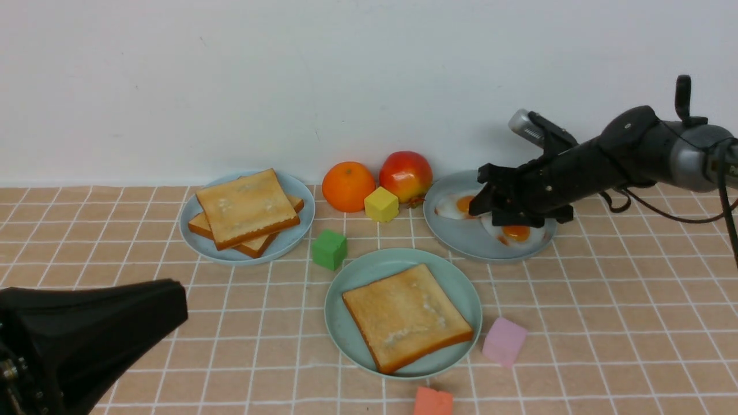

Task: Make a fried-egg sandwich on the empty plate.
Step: Use the right arm to grab a fried egg

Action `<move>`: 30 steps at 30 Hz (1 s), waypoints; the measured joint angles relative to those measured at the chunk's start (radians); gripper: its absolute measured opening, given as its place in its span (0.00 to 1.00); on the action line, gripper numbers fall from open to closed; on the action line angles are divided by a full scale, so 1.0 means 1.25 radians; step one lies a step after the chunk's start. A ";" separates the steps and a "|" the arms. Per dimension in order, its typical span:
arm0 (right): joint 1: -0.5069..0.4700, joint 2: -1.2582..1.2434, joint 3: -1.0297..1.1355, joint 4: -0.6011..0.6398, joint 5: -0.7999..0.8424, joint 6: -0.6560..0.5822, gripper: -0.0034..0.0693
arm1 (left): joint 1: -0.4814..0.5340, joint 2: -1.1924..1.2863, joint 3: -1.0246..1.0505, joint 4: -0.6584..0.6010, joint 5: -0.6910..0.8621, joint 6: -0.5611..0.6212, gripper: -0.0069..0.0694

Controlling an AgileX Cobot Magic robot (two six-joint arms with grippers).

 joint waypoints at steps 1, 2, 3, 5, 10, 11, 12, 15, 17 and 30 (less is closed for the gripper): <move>0.000 0.000 0.000 -0.001 0.000 0.001 0.55 | 0.000 0.000 0.000 0.000 0.000 0.000 0.07; -0.002 0.000 -0.002 -0.003 -0.002 0.003 0.55 | 0.000 0.000 0.000 0.000 0.000 0.000 0.07; -0.003 0.000 -0.003 -0.006 -0.004 0.005 0.55 | 0.000 0.000 0.000 0.000 0.000 0.000 0.07; -0.006 0.000 -0.003 -0.011 -0.011 0.007 0.55 | 0.000 0.000 0.000 0.000 0.000 0.000 0.07; -0.008 0.002 -0.005 -0.014 -0.079 0.024 0.55 | 0.000 0.000 0.000 0.000 -0.001 0.000 0.07; -0.008 0.005 -0.007 -0.010 -0.085 0.025 0.55 | 0.000 0.000 0.000 0.000 -0.002 0.000 0.07; -0.008 0.006 -0.007 -0.010 -0.086 0.025 0.55 | 0.000 0.000 0.000 0.000 -0.003 0.000 0.07; -0.008 0.018 -0.009 0.012 -0.091 0.026 0.55 | 0.000 0.000 0.000 0.000 -0.008 0.000 0.07; -0.008 0.020 -0.009 0.021 -0.091 0.026 0.55 | 0.000 0.000 0.000 0.000 -0.008 0.000 0.07; -0.008 0.022 -0.010 0.035 -0.089 -0.005 0.55 | 0.000 0.000 0.000 0.000 -0.010 -0.001 0.07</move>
